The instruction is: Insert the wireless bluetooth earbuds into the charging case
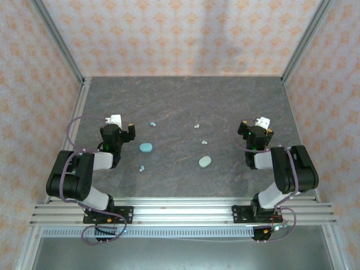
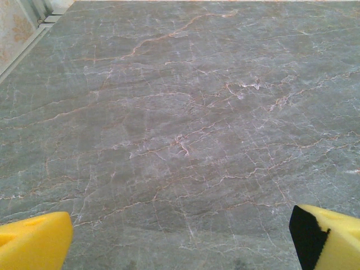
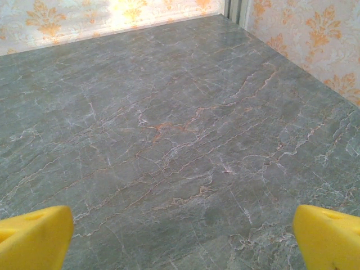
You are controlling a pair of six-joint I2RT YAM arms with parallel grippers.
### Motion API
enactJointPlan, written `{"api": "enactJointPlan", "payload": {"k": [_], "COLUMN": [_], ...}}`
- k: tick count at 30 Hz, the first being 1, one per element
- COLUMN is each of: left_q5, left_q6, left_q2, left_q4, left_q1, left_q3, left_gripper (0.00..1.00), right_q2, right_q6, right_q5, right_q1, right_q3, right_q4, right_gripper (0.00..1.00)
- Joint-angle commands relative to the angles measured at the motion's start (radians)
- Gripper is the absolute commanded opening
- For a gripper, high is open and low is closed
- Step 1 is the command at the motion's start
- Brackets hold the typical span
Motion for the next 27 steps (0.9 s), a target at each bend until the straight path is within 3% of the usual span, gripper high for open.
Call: {"api": "enactJointPlan", "payload": {"k": [1, 20, 27], "left_q5": [-0.001, 0.000, -0.050], "left_q6": [0.016, 0.015, -0.020], "left_q2": [-0.009, -0.010, -0.149], "left_q4": [0.013, 0.015, -0.227], "left_q1": [0.004, 0.004, 0.003], "left_q3": [0.018, 0.017, 0.085], "left_gripper": [1.00, 1.00, 1.00], "right_q2": [-0.018, -0.018, -0.066], "right_q6": [-0.009, -0.010, -0.045], "right_q5": [-0.010, -0.012, -0.094], "right_q1": [-0.002, -0.002, -0.002], "right_q3": [0.011, 0.011, 0.033], "right_q4": [0.000, 0.000, -0.076], "right_gripper": [0.99, 0.99, 0.99]}}
